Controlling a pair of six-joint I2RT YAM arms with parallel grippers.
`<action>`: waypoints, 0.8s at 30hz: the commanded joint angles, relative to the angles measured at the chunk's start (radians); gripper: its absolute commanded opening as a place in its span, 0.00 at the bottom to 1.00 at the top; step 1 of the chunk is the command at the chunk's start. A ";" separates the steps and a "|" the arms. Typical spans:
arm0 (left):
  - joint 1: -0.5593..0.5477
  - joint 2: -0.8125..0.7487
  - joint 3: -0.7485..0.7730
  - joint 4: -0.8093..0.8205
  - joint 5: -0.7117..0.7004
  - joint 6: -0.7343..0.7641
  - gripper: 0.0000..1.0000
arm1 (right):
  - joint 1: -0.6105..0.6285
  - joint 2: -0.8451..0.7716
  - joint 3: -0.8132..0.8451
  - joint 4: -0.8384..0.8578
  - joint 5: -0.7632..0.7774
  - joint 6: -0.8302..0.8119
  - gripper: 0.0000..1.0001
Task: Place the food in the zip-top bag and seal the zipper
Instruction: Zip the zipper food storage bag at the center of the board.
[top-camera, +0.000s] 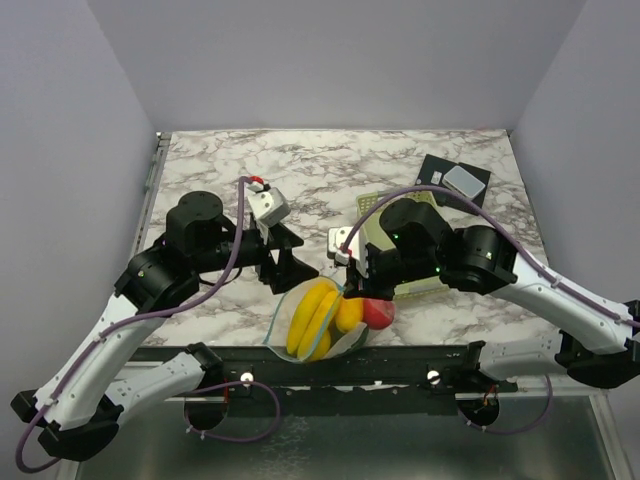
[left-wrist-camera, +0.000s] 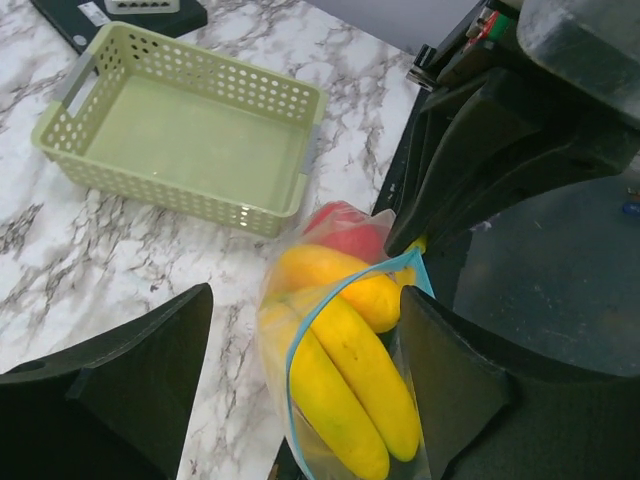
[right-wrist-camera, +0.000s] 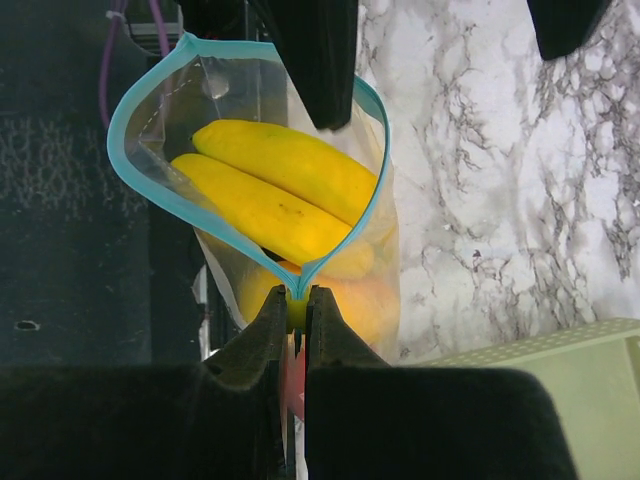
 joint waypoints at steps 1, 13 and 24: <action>-0.003 0.025 -0.052 0.133 0.180 0.022 0.78 | 0.003 0.018 0.080 -0.056 -0.094 0.070 0.01; -0.003 0.062 -0.139 0.286 0.460 -0.016 0.80 | 0.004 0.080 0.177 -0.102 -0.146 0.120 0.00; -0.007 0.072 -0.204 0.291 0.524 -0.010 0.77 | 0.007 0.145 0.244 -0.120 -0.135 0.168 0.01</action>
